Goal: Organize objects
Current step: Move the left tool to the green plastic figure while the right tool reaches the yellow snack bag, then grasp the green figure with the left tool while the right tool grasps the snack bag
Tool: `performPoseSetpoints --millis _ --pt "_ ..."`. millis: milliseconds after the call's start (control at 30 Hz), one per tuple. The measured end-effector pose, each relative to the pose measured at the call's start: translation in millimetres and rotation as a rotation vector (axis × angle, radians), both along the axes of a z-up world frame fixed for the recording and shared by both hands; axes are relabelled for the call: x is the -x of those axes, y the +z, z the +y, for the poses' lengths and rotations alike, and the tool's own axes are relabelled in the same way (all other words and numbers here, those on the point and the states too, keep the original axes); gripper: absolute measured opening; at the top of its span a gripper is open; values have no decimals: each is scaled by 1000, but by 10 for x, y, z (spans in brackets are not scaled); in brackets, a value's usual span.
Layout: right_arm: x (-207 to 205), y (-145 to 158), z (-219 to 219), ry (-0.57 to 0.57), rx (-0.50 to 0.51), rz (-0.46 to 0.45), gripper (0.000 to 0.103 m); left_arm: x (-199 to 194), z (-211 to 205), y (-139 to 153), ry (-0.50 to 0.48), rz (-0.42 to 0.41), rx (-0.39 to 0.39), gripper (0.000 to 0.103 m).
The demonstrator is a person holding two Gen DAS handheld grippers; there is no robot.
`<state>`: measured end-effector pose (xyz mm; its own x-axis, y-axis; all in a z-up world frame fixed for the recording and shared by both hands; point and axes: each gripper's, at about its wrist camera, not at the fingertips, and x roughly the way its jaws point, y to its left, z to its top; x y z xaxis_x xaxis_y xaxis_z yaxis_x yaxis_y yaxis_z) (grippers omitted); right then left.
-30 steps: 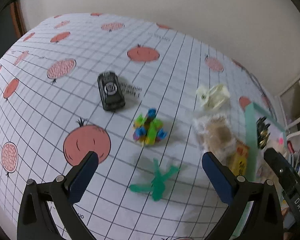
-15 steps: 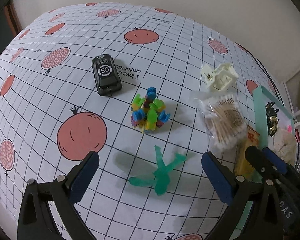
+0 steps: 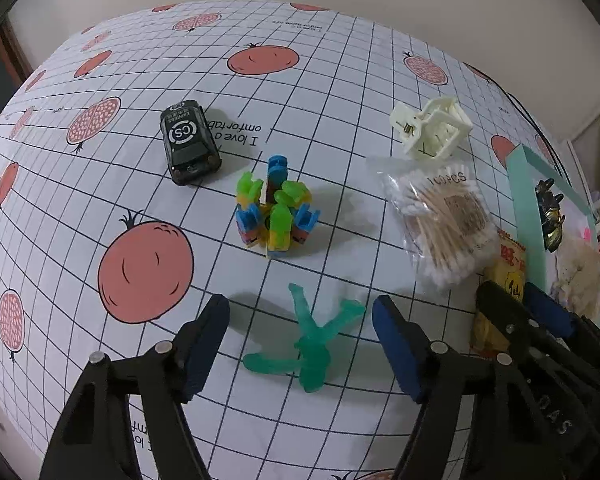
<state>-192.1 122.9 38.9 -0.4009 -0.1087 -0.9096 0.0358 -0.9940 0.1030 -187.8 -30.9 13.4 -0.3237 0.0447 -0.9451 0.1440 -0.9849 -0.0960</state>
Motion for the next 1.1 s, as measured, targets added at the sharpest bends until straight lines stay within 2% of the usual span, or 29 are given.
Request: performPoseSetpoints --millis 300,433,533,667,933,1100 --pt "22 -86 -25 -15 -7 -26 55 -1 11 26 -15 11 36 62" --pt "26 -101 -47 -8 -14 -31 54 -2 19 40 -23 14 69 50" --pt "29 -102 -58 -5 -26 -30 54 -2 11 49 -27 16 74 47" --pt "27 -100 -76 3 -43 -29 51 7 11 51 -27 18 93 39" --pt "11 -98 -52 -2 -55 -24 40 -7 47 -1 -15 20 83 35" --pt "11 -83 16 -22 -36 -19 39 -25 19 15 -4 19 58 34"
